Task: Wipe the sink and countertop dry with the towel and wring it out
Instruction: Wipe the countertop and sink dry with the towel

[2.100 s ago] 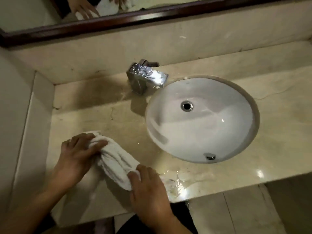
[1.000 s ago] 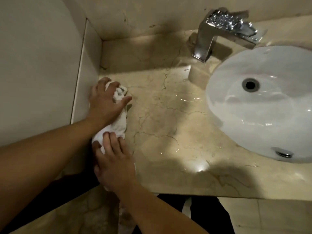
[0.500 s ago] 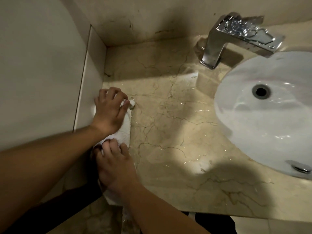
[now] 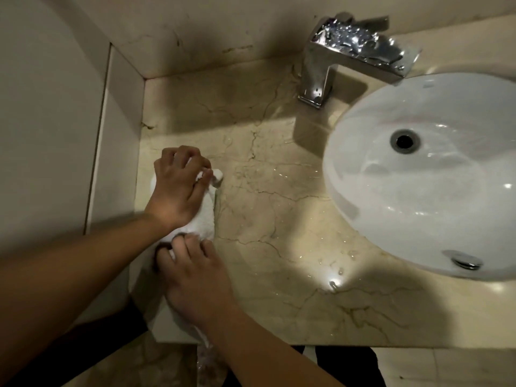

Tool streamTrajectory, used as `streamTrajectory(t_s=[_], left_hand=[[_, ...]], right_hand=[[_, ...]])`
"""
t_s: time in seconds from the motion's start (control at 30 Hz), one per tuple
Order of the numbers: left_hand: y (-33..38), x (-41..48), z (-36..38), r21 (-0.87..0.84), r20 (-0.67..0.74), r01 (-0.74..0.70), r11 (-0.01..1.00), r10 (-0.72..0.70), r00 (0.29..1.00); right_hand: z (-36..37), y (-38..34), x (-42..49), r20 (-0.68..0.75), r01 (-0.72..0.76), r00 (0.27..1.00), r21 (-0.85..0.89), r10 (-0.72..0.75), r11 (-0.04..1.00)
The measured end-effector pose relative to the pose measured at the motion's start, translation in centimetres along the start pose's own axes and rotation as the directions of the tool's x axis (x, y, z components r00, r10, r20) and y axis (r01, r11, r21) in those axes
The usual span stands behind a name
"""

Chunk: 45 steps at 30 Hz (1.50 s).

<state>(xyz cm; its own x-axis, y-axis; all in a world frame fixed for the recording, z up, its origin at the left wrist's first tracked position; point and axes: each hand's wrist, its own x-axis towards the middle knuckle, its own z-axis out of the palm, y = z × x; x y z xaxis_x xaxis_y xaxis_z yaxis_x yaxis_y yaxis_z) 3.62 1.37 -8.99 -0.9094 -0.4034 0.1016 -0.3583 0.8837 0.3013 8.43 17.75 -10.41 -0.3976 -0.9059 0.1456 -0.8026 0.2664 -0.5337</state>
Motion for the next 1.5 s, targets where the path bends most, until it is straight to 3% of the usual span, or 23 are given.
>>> streamTrajectory(t_s=[0.5, 0.7, 0.87, 1.07, 1.27, 1.4, 1.5], left_hand=[[13.3, 4.7, 4.3, -0.056, 0.039, -0.064, 0.996, 0.066, 0.997], [21.3, 7.3, 7.0, -0.101, 0.089, -0.120, 0.988, 0.129, 0.988], [24.7, 8.5, 7.4, -0.179, 0.052, -0.159, 0.971, 0.171, 0.984], [18.3, 7.4, 2.6, -0.223, -0.031, -0.139, 0.965, 0.135, 0.990], [6.9, 5.4, -2.2, -0.164, 0.103, -0.101, 0.981, 0.119, 0.988], [0.6, 1.9, -2.3, 0.015, 0.171, -0.128, 0.992, 0.124, 0.978], [-0.8, -0.1, -1.2, 0.088, 0.139, -0.111, 0.990, 0.098, 0.985]], right_hand=[[-7.5, 10.0, -5.7, -0.146, -0.033, 0.989, -0.065, 0.024, 0.997], [-13.0, 16.5, -9.2, -0.099, -0.067, 0.993, -0.089, 0.058, 0.994], [-16.0, 18.4, -11.0, -0.060, -0.171, 0.984, -0.090, 0.166, 0.981], [-14.7, 12.6, -6.9, -0.149, -0.058, 0.988, -0.073, 0.047, 0.996], [-8.8, 3.8, -0.8, -0.150, -0.019, 0.989, -0.011, 0.017, 1.000], [-3.6, -0.3, -0.1, -0.046, -0.004, 0.999, 0.013, 0.005, 1.000], [-1.6, -1.3, -1.1, 0.053, -0.006, 0.999, -0.003, 0.006, 1.000]])
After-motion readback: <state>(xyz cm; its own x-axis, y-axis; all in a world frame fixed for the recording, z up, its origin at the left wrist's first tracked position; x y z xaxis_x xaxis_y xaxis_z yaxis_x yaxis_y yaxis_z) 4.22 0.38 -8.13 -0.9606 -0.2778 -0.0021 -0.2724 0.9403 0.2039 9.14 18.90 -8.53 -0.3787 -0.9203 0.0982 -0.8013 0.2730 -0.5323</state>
